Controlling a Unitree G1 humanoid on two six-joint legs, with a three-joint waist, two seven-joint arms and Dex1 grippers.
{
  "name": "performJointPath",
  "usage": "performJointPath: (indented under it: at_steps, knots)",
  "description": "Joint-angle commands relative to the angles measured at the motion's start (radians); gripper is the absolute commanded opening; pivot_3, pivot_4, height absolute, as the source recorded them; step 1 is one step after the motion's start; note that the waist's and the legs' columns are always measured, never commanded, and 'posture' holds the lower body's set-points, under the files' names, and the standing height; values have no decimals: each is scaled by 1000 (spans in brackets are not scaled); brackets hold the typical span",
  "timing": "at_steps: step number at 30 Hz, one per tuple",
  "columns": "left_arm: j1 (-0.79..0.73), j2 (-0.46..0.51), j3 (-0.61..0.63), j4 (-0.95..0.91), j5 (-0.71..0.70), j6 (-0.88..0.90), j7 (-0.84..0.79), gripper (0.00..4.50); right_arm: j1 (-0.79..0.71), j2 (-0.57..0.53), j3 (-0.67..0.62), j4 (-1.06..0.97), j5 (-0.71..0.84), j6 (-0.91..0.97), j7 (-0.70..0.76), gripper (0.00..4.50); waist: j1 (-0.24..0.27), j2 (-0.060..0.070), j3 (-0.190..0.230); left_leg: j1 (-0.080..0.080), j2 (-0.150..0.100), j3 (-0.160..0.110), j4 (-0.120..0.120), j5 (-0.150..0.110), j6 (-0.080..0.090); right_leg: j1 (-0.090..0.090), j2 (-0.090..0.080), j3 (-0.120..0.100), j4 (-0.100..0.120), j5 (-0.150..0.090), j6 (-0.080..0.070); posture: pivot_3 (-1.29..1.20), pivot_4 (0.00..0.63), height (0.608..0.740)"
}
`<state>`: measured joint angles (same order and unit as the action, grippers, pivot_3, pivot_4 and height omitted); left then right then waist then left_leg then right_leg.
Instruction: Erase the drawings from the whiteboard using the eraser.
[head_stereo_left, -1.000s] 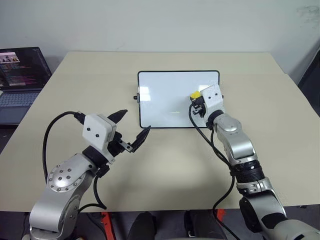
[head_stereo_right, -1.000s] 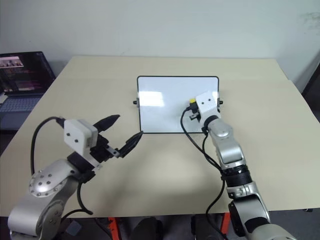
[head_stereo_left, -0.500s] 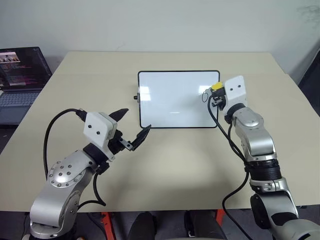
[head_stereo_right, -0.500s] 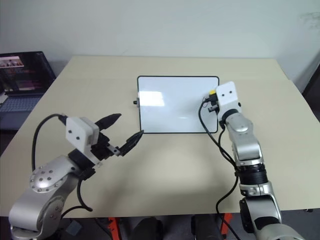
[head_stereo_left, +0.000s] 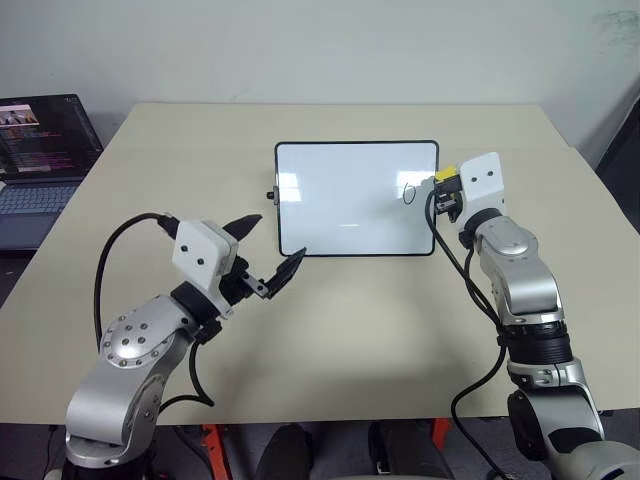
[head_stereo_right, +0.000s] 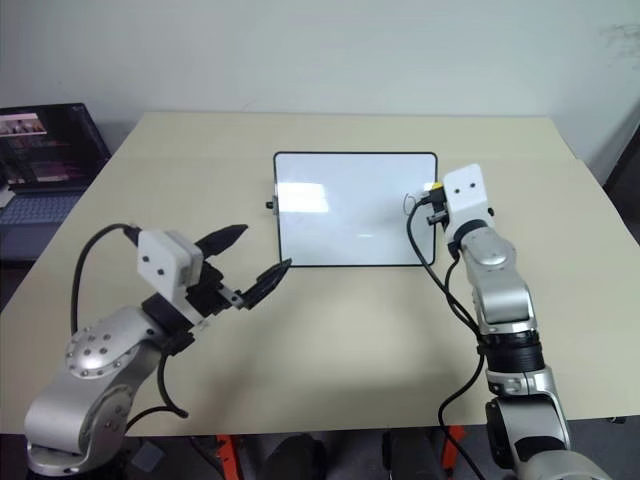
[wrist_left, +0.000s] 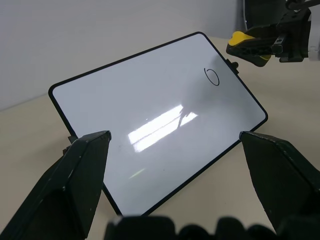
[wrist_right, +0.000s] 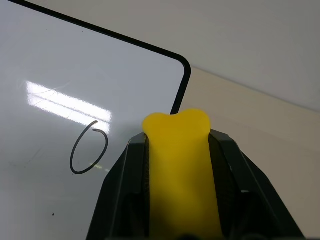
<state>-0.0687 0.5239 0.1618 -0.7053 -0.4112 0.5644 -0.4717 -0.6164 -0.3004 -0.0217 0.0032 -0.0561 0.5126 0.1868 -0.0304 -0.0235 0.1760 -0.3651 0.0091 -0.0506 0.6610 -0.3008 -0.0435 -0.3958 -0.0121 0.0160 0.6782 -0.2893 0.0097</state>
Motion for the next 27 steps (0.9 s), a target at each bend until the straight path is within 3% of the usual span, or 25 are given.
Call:
performJointPath:
  at_steps: [1, 27]
  knots:
    - [-8, 10, 4, -22, -4, -14, 1, 4500, -23, -3, -18, -42, 7, -9, -8, 1280, 0, 0, 0, 0, 0, 0, 0, 0, 0, 0, 0, 0, 0, 0, 0, 0, 150, 740]
    - [-41, 13, -10, -6, 2, -14, -1, 4500, -113, 54, 7, 57, 4, -56, -23, 1280, 0, 0, 0, 0, 0, 0, 0, 0, 0, 0, 0, 0, 0, 0, 0, 0, 150, 740]
